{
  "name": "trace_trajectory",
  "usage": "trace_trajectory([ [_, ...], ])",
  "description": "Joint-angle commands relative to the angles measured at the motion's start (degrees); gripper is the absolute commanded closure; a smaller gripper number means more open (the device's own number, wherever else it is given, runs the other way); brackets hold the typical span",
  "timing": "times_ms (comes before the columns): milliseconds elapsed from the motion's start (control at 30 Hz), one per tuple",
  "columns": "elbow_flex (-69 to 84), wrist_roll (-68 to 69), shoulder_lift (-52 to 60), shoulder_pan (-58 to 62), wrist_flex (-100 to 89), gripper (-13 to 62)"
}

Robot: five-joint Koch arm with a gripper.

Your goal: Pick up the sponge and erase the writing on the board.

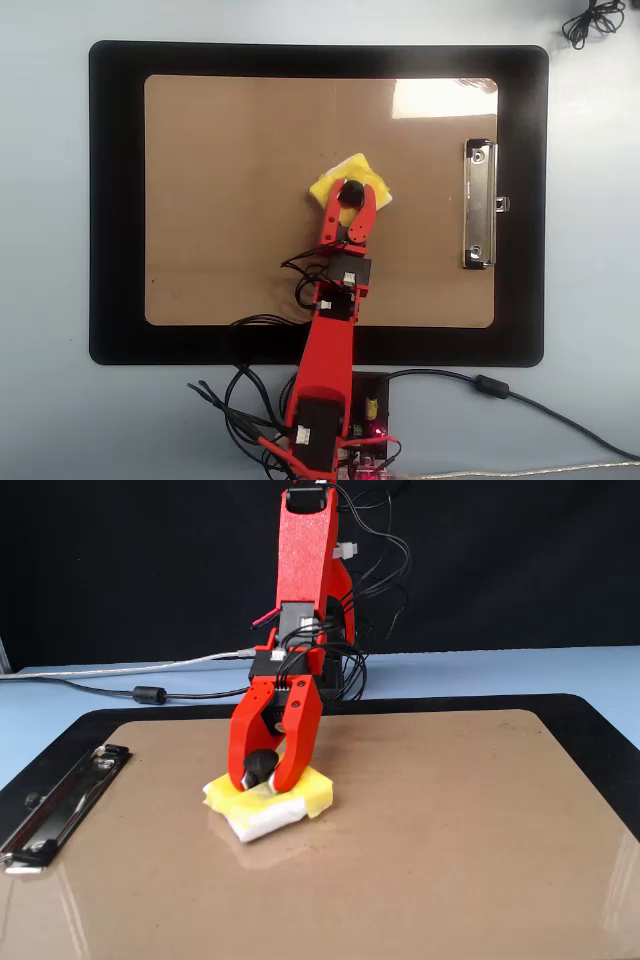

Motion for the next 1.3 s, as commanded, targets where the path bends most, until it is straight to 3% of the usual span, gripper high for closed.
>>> trace_trajectory([
  [0,8.2,-1.1,8.4,0.6,0.0,57.4],
  [133,20.0,-1.1,22.9,-1.6,0.4,57.4],
  [233,20.0,-1.1,24.5,-5.4,1.4,57.5],
  [333,14.8,-1.1,25.7,-8.8,4.4,57.5],
  [467,3.3,-1.1,38.0,-12.1,18.5,57.4],
  [633,-9.2,-1.6,43.9,-30.3,43.3,57.4],
  [867,-11.2,-4.2,36.7,-54.4,44.0,57.4],
  [1267,-10.5,-4.9,16.8,-63.4,16.3,57.4],
])
